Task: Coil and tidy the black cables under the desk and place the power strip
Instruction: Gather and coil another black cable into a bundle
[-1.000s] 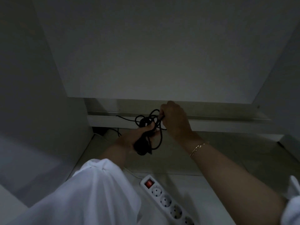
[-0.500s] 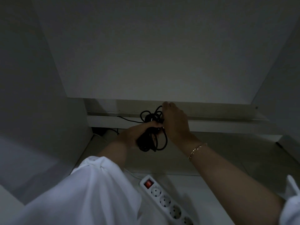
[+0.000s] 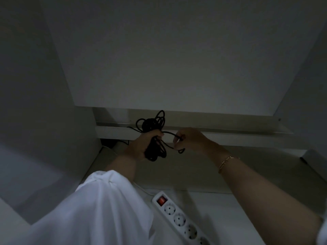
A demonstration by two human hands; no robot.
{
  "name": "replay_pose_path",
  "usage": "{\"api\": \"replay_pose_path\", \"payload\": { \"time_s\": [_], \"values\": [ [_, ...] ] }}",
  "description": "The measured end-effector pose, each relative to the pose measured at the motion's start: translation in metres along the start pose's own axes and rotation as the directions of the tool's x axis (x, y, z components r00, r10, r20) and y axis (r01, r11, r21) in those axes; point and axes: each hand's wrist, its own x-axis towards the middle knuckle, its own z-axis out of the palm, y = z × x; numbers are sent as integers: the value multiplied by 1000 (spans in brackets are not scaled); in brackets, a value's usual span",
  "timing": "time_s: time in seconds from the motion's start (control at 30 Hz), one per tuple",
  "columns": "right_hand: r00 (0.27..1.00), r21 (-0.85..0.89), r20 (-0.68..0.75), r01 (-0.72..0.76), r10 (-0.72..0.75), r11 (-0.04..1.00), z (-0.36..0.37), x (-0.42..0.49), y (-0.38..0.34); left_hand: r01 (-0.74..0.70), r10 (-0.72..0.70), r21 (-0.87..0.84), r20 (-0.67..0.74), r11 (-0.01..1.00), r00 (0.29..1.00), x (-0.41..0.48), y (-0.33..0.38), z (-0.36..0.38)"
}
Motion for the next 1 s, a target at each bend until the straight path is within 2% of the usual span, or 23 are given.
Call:
{"api": "replay_pose_path", "payload": {
  "time_s": [0.13,0.27,0.37,0.47,0.57,0.7,0.87,0.93,1.0],
  "values": [
    [988,121,108,-128,115,984,1,4,4,-33,28,-150,-34,988,999,3,-1,-3],
    [941,-9,259,-224,218,975,4,-1,5,-14,15,-224,4,975,1000,4,-4,-13],
    [916,135,369,-223,160,965,6,-7,4,-34,28,-222,-29,974,999,7,-5,-14],
    [931,317,356,-196,75,928,5,-7,0,-63,56,-244,-38,968,998,10,-8,-11],
    [939,330,342,-140,20,934,3,-9,-3,-41,37,-262,-18,964,999,11,-8,-10],
    [981,455,192,-121,35,883,8,-4,3,-33,38,-255,15,966,999,9,-8,-6],
    [992,664,-39,-64,121,745,20,0,-5,-32,36,-47,93,998,995,5,-10,8],
    [984,754,-120,6,129,657,25,2,-8,-76,84,-69,125,995,989,2,-10,15],
    [971,778,-204,81,128,623,29,2,-10,-106,121,-106,151,989,981,2,-10,16]
  ]
}}
